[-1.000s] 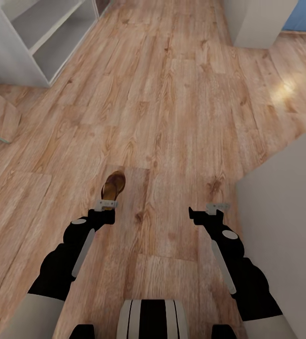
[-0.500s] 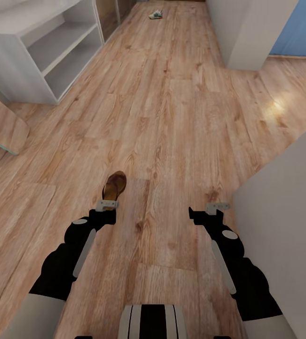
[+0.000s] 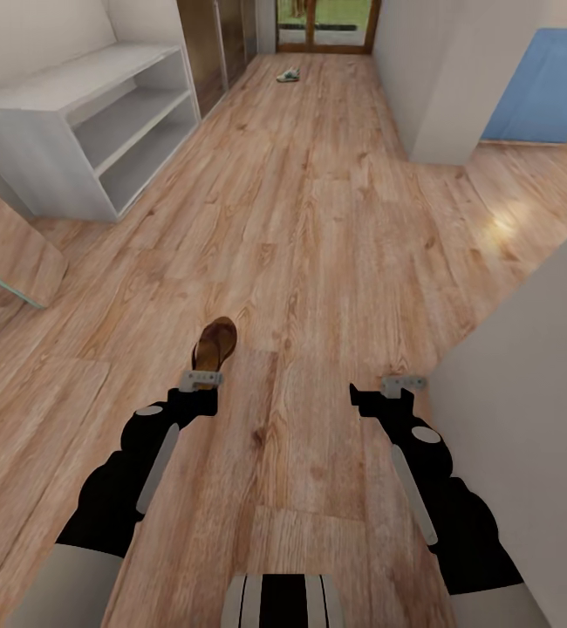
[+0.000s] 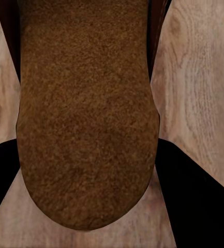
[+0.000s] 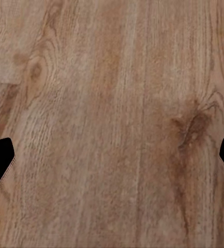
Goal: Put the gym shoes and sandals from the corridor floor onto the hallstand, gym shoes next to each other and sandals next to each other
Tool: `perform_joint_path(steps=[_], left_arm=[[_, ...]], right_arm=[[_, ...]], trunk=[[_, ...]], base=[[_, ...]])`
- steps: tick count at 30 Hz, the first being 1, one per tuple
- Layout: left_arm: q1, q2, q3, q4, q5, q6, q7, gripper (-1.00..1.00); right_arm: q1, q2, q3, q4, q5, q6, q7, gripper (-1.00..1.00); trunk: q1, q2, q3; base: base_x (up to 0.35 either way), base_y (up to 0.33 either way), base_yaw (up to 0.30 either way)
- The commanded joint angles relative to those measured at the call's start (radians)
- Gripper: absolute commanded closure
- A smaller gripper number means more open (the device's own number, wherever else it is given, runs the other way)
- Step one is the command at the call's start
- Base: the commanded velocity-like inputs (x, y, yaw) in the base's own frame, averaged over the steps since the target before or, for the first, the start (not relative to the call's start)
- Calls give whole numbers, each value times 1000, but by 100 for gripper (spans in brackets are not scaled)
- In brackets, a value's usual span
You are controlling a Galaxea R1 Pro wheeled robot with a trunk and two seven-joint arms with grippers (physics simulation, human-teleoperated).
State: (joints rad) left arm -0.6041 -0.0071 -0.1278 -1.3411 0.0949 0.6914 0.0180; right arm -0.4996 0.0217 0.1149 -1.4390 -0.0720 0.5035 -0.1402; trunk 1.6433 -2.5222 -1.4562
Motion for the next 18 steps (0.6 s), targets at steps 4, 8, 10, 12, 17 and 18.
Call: perform_joint_path(steps=[4,8,10,12,17,18], left_arm=[[0,0,0,0,14,5,3,100],[0,0,0,0,15,5,3,100],[0,0,0,0,15,5,3,100],[0,-1,0,0,16,5,3,100],[0,-1,0,0,16,5,3,100],[0,-1,0,0,16,5,3,100]], right_arm=[[0,0,2,-1,-8,4,-9,-100],[0,0,2,-1,-8,4,-8,-100],[0,0,2,-1,-8,4,-9,-100],[0,0,2,-1,-8,4,-9,-100],[0,0,2,-1,-8,4,-9,-100],[0,0,2,-1,-8,4,-9,-100]], trunk=[[-2,1,21],[-4,2,44],[-5,2,55],[-6,3,66],[-8,4,93],[-8,4,99]], base=[[0,0,0],[0,0,0],[0,0,0],[0,0,0],[0,0,0],[0,0,0]])
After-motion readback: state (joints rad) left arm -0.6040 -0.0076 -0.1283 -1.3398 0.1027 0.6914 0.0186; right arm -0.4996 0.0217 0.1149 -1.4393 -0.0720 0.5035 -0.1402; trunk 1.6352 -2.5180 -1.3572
